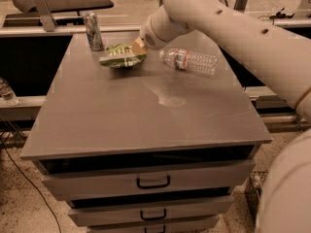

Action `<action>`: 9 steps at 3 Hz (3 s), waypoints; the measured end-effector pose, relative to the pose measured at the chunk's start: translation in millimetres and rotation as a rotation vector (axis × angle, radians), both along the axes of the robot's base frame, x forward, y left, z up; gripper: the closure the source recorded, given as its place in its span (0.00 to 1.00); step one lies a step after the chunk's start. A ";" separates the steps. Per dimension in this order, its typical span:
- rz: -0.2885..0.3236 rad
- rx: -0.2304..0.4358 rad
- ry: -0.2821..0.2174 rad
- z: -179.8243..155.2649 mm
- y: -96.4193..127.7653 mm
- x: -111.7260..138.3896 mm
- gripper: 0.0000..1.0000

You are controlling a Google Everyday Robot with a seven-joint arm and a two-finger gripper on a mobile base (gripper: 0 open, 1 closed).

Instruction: Move green jalapeno chip bag near redbull can

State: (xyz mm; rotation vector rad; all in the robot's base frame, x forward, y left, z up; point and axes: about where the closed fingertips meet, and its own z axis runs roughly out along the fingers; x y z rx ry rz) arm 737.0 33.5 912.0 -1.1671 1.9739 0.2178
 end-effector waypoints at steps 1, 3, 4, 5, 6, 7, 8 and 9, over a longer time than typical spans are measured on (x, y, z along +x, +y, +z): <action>-0.031 0.007 -0.011 4.0 8.5 26.3 1.00; -0.026 0.028 0.039 -7.4 31.5 53.2 0.59; -0.020 0.034 0.056 -12.5 35.9 55.0 0.36; -0.008 0.041 0.063 -12.6 36.4 52.6 0.13; 0.055 0.089 0.059 -0.9 31.5 35.8 0.00; 0.166 0.124 0.049 20.4 10.8 -9.7 0.00; 0.281 0.165 -0.005 51.8 -23.2 -76.4 0.00; 0.354 0.151 -0.104 84.7 -66.1 -142.2 0.00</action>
Offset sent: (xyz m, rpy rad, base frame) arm 0.0672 0.0328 0.0021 0.0432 0.0348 -0.0437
